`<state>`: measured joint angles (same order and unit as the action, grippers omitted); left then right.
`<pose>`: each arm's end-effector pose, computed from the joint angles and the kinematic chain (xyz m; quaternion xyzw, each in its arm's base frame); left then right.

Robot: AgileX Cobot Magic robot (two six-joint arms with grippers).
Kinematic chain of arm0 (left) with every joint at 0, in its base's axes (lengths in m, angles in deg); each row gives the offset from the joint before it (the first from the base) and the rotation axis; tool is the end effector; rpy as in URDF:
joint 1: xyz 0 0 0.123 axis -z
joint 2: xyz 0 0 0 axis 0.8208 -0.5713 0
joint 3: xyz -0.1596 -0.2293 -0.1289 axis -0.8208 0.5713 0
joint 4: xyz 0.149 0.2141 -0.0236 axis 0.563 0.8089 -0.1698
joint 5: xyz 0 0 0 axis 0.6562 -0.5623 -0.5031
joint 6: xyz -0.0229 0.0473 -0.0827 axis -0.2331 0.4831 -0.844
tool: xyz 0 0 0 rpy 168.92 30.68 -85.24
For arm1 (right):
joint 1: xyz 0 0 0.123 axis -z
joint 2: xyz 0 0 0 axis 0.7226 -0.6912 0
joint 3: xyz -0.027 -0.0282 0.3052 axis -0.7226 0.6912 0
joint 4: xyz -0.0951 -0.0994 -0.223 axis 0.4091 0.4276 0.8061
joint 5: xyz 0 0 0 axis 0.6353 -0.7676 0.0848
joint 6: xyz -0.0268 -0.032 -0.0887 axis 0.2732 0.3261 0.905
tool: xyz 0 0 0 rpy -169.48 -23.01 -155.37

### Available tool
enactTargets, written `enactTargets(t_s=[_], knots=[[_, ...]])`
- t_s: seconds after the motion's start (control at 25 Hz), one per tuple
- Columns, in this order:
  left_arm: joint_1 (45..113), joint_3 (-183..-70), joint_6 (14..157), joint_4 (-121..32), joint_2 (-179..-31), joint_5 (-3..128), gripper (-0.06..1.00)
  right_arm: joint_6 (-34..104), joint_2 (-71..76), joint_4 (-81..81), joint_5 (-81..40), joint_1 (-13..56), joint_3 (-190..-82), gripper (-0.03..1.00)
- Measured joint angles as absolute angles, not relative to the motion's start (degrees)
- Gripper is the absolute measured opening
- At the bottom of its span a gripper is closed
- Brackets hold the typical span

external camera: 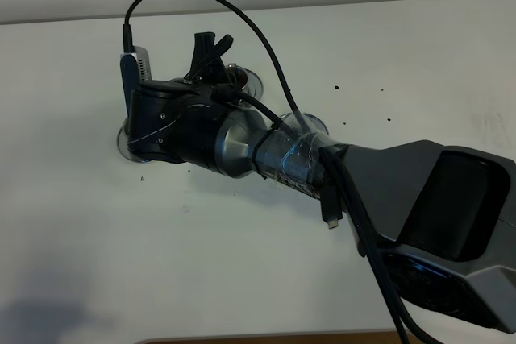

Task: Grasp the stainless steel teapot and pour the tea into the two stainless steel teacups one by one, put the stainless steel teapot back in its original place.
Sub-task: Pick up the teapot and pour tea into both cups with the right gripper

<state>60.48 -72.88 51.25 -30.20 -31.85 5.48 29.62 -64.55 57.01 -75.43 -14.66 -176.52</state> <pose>-0.0077 0.0015 0.2660 0.0361 0.8631 -0.0213 0.5032 0.3223 0.4433 0.1784 -0.6846 0.6104 -0.3271 0.2274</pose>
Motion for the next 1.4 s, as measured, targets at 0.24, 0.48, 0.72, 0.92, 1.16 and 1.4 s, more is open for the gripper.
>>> enactTargets(t_s=[0.24, 0.48, 0.72, 0.92, 1.16, 1.4], knots=[[60.5, -72.9, 51.2, -30.2, -31.9, 5.5, 0.39, 29.6, -66.3, 60.9, -76.5, -14.7, -176.5, 0.19], [60.5, -72.9, 51.2, -30.2, -31.9, 5.5, 0.39, 29.7, -67.9, 62.6, -76.8, -15.5, -176.5, 0.19], [60.5, -72.9, 51.2, -30.2, -31.9, 5.5, 0.39, 29.7, -67.9, 63.4, -76.8, -15.7, -176.5, 0.19], [60.5, -72.9, 51.2, -30.2, -31.9, 5.5, 0.39, 29.8, -67.9, 65.9, -76.8, -15.7, -176.5, 0.19], [60.5, -72.9, 51.2, -30.2, -31.9, 5.5, 0.39, 30.0, -67.9, 67.7, -75.9, -15.7, -176.5, 0.19], [60.5, -72.9, 51.2, -30.2, -31.9, 5.5, 0.39, 31.5, -68.2, 70.9, -75.2, -15.7, -176.5, 0.19]])
